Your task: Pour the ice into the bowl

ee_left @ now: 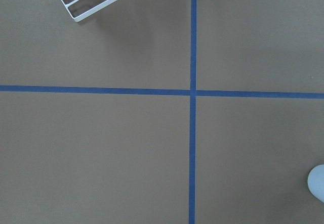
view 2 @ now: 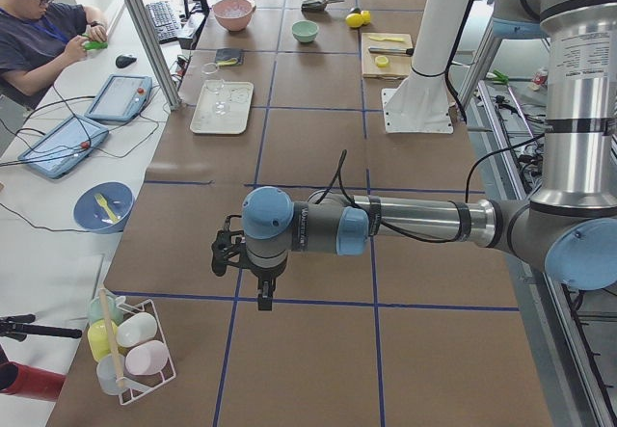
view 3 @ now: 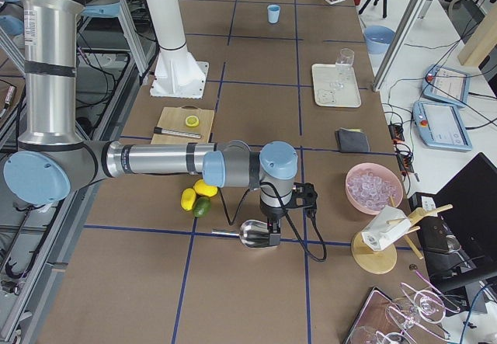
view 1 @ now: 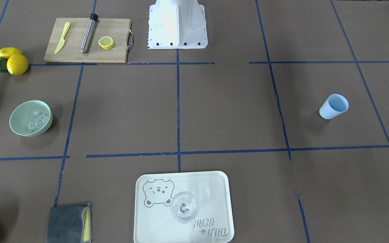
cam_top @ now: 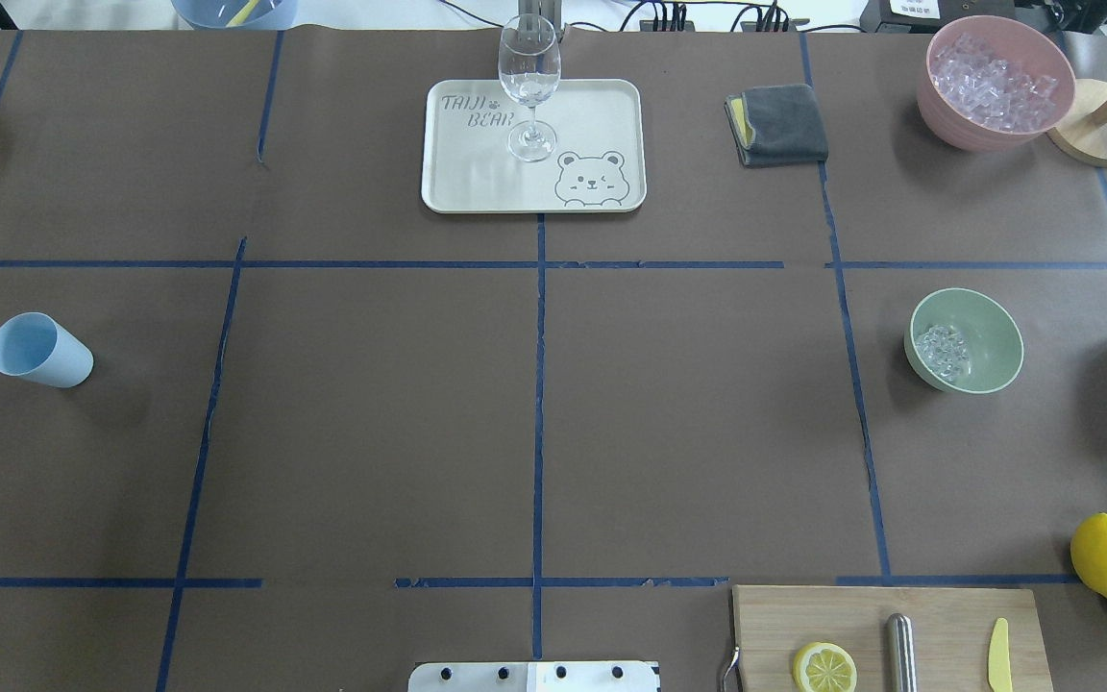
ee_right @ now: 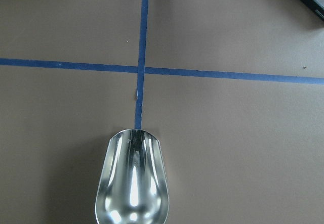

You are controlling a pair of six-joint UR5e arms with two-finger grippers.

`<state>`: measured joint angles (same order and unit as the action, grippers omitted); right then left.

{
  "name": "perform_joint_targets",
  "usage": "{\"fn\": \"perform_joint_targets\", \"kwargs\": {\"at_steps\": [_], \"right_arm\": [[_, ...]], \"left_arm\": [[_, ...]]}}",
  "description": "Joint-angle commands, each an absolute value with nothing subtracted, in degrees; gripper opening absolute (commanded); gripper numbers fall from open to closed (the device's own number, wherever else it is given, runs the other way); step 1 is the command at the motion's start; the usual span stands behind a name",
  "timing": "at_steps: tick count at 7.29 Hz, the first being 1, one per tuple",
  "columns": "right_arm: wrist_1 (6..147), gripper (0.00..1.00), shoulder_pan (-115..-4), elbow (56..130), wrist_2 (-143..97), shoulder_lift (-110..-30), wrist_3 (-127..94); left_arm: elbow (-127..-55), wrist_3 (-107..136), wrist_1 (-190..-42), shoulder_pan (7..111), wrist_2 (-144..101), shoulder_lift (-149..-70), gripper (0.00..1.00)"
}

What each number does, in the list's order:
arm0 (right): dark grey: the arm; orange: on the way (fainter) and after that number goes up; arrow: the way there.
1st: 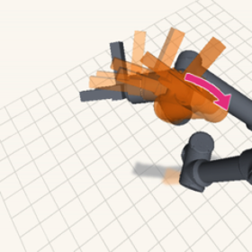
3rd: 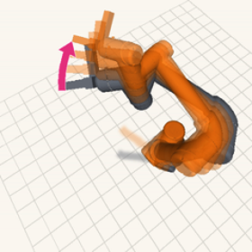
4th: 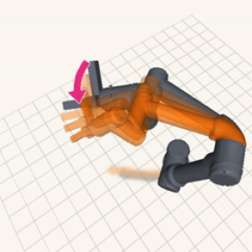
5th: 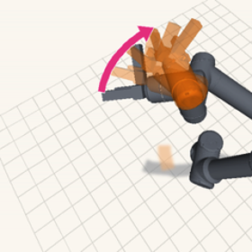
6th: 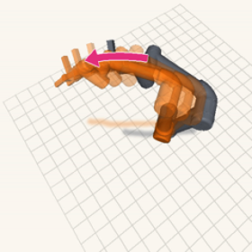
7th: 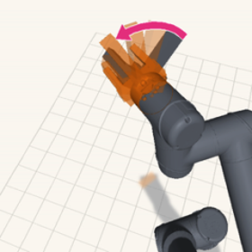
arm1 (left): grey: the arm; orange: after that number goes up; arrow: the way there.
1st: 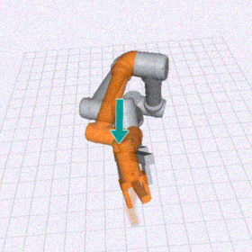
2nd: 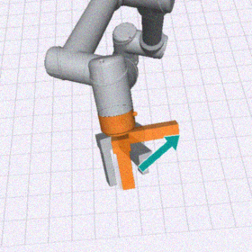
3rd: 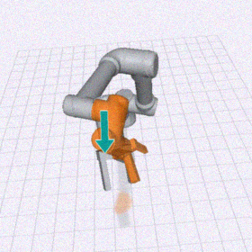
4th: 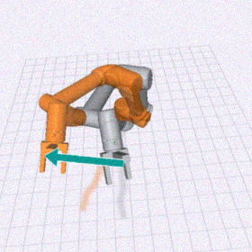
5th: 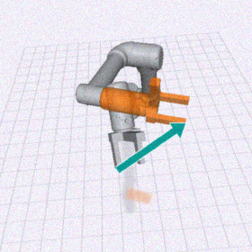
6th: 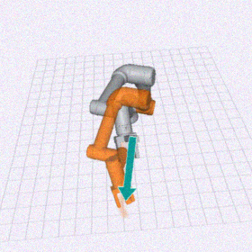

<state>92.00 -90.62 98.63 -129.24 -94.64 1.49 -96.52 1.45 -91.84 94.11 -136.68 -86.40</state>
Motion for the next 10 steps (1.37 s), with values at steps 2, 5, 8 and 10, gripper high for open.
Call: {"fn": "perform_joint_targets", "kwargs": {"at_steps": [2, 5, 8, 10], "right_arm": [[92.29, 1.0, -89.22, 98.7, -129.64, -94.75, 1.58], [92.11, 1.0, -88.16, 98.44, -129.64, -94.75, 1.41], [91.93, 1.0, -88.07, 98.52, -129.64, -94.75, 1.32], [91.93, 1.0, -88.07, 98.44, -129.64, -94.75, 1.41]], "left_arm": [[-96.15, 1.32, -91.93, 92.29, -136.76, -86.22, 1.0], [-96.06, 1.49, -91.93, 90.7, -136.85, -86.22, 1.0], [-95.98, 1.49, -91.76, 90.7, -136.85, -86.22, 1.0], [-95.63, 1.49, -91.58, 90.62, -136.85, -86.13, 1.0]]}}
